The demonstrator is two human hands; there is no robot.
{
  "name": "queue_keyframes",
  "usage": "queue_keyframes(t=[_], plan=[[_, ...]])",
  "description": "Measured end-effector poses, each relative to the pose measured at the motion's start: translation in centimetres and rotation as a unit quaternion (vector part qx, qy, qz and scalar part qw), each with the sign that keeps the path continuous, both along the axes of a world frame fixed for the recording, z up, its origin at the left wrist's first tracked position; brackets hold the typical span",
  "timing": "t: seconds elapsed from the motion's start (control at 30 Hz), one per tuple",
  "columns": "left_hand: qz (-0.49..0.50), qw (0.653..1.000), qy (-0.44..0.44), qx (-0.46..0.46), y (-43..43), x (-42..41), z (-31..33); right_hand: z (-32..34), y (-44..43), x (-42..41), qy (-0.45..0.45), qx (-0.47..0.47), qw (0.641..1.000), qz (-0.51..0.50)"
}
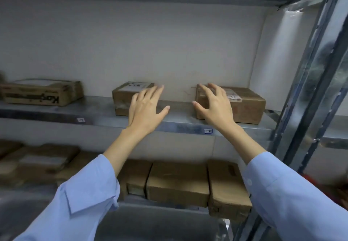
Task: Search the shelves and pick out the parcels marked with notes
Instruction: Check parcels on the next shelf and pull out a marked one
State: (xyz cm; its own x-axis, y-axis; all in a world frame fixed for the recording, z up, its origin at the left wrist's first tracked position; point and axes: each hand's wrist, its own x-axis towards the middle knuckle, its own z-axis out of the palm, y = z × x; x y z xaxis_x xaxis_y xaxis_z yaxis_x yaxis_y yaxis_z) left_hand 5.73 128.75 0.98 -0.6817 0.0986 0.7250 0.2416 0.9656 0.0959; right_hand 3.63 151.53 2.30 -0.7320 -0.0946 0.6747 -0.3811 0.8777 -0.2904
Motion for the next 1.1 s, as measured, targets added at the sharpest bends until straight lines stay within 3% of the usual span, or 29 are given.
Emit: queue_keyframes(t=[0.6,0.83,1.1], plan=[[0.303,0.951,-0.066,0.004,-33.6,16.6,-2.7,-1.6,-36.7,5.3,0.010,0.037,0.952,0.304],[0.351,0.932,-0.088,0.011,-48.8,23.3,-3.7,-3.9,-53.5,9.7,-0.016,0.034,0.931,0.364],[0.355,0.928,-0.109,0.042,-60.9,26.3,-7.0,-7.7,-66.4,11.5,-0.101,0.021,0.914,0.392]])
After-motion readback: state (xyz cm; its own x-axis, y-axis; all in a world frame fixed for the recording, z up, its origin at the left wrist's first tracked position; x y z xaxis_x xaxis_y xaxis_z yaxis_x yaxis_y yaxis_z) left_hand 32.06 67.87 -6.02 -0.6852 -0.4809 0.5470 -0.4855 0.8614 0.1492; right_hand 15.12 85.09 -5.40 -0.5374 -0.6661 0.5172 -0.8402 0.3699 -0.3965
